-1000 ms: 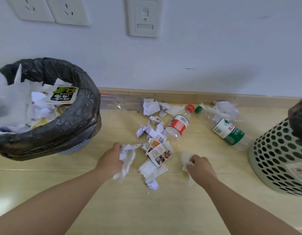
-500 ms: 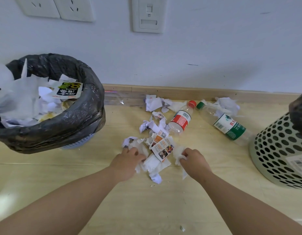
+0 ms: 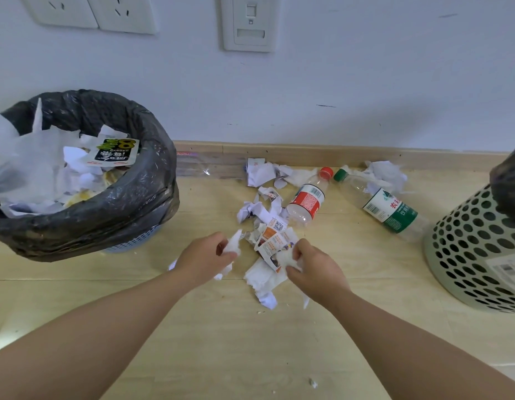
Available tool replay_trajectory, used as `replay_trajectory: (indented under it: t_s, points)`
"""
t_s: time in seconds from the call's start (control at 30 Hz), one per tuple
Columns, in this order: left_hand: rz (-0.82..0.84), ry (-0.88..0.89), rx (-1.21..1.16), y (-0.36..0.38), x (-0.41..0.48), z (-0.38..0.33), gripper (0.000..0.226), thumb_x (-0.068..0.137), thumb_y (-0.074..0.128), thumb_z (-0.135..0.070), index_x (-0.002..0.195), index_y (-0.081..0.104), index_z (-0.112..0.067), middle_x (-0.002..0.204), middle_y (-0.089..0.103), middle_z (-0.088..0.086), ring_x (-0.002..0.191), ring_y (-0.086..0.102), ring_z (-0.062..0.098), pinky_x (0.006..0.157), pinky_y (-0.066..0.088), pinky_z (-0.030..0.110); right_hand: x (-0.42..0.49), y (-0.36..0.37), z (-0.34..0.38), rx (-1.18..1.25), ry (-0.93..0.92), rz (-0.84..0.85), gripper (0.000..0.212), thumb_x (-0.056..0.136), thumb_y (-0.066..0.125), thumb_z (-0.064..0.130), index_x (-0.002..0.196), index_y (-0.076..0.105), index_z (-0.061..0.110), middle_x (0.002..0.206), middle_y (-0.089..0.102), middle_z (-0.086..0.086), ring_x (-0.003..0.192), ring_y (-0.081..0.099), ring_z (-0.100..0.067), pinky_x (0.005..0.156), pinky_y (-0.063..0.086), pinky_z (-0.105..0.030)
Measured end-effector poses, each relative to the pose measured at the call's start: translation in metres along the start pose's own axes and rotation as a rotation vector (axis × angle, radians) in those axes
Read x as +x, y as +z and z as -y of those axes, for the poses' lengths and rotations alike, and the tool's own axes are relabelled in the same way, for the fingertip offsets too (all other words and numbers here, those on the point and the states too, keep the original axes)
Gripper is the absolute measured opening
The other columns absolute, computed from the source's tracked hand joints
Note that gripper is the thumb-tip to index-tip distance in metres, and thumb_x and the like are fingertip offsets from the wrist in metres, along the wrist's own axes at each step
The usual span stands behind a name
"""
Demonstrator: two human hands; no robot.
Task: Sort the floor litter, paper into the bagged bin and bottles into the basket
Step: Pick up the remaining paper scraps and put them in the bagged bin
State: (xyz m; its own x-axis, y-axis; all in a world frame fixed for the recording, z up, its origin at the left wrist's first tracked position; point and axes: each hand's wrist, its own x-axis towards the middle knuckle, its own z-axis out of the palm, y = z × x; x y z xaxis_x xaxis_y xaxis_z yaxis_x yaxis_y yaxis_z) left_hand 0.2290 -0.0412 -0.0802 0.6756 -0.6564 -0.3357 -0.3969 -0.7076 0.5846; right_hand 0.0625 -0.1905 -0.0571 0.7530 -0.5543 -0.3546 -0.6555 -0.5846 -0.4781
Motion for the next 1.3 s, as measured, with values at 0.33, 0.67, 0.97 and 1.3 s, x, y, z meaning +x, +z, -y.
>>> replay_trajectory:
  t_s: [0.33,0.67,0.97,1.3]
  points:
    - [0.335,0.465,0.714,0.048,-0.018,-0.016,0.029,0.092,0.046,-0.014,0.118,0.056,-0.019,0.134,0.039,0.000,0.116,0.040,0.026,0.075,0.035,0.031,-0.004,0.018,-0.016,-0.330,0.027,0.377,0.037,0.094,0.046,0.019,0.130,0.045,0.028,0.129,0.041,-0.001,0.115,0.050,-0.024,0.083,0.041,-0.030]
    - [0.319,0.114,0.193,0.001,-0.008,-0.010,0.021,0.082,0.054,-0.013,0.073,0.042,-0.027,0.074,0.049,-0.012,0.071,0.048,0.015,0.053,0.031,0.020,-0.001,0.011,-0.009,-0.022,0.101,0.264,0.030,0.085,0.051,0.017,0.113,0.057,0.026,0.109,0.057,0.001,0.092,0.053,-0.018,0.075,0.042,-0.026]
    - [0.415,-0.041,-0.161,-0.066,-0.003,-0.033,0.017,0.083,0.063,-0.007,0.080,0.053,-0.020,0.076,0.055,-0.003,0.058,0.048,0.012,0.051,0.041,0.015,0.011,-0.010,0.044,0.630,0.129,0.026,0.011,0.086,0.055,0.016,0.081,0.057,0.025,0.079,0.055,0.005,0.075,0.053,-0.015,0.066,0.044,-0.024]
    - [0.246,-0.151,-0.700,-0.104,-0.012,-0.043,0.017,0.091,0.053,-0.003,0.088,0.057,-0.020,0.082,0.060,0.001,0.072,0.055,0.013,0.067,0.048,0.025,0.016,-0.033,0.093,0.993,0.153,-0.129,0.030,0.089,0.053,0.005,0.113,0.054,0.022,0.093,0.053,0.004,0.076,0.055,-0.012,0.062,0.047,-0.024]
